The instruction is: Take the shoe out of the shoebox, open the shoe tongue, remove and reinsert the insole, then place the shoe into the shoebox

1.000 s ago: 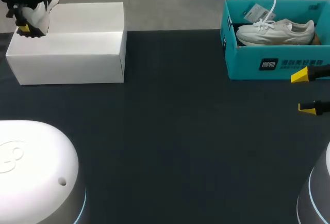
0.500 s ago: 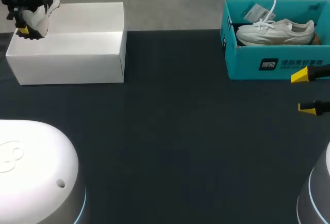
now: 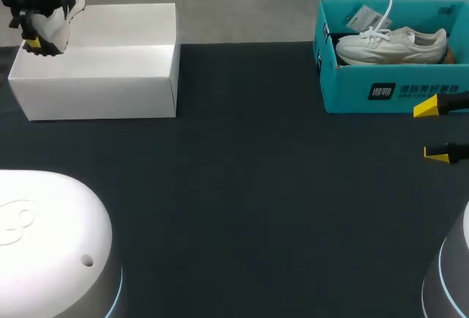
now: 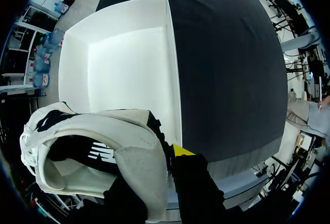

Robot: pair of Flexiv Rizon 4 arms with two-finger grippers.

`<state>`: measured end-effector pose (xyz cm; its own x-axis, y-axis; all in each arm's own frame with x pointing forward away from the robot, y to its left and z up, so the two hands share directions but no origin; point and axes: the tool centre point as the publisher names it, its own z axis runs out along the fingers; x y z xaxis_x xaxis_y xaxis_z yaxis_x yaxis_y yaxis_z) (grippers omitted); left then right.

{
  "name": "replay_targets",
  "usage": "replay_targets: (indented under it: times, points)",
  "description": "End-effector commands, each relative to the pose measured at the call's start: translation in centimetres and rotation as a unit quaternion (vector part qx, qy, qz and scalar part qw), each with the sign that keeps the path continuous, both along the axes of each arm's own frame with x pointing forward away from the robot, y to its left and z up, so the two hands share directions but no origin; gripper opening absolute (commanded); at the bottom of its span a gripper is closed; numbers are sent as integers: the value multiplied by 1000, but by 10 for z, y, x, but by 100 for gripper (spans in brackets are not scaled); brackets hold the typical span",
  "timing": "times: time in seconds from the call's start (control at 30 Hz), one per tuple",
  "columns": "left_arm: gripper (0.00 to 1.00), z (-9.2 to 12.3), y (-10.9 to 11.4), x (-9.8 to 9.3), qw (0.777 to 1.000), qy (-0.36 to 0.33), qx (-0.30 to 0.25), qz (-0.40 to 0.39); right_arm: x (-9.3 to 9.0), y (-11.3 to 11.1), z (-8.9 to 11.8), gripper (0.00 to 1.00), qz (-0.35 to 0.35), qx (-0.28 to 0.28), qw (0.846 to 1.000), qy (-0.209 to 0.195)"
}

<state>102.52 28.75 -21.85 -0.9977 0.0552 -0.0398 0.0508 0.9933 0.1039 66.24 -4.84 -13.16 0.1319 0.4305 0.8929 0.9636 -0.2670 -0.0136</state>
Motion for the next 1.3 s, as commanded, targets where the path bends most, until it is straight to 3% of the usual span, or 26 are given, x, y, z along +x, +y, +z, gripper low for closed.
replay_targets:
  times: [0.03, 0.27, 0.43, 0.6, 0.9, 1.0, 1.03, 1.3]
  points:
    - [0, 3, 3, -1, 999, 11, 6, -52, -5, 0, 0, 100, -4, -2, 1000, -1]
    - [0, 1, 14, 4, 979, 15, 47, -200, -5, 0, 0, 100, -4, -2, 1000, -1]
    - [0, -1, 23, 12, 957, 44, 27, -286, -5, 0, 0, 100, -4, -2, 1000, -1]
    - [0, 0, 31, 10, 907, 57, 26, -416, -5, 0, 0, 100, -4, -2, 1000, -1]
    - [0, 10, 37, 18, 846, 84, 14, -526, -5, 0, 0, 100, -4, -2, 1000, -1]
    - [0, 11, 37, 24, 846, 89, 32, -525, -5, 0, 0, 100, -4, -2, 1000, -1]
    - [0, 11, 35, 26, 862, 89, 45, -498, -5, 0, 0, 100, -4, -2, 1000, -1]
    - [0, 11, 35, 26, 862, 89, 45, -498, -5, 0, 0, 100, -4, -2, 1000, -1]
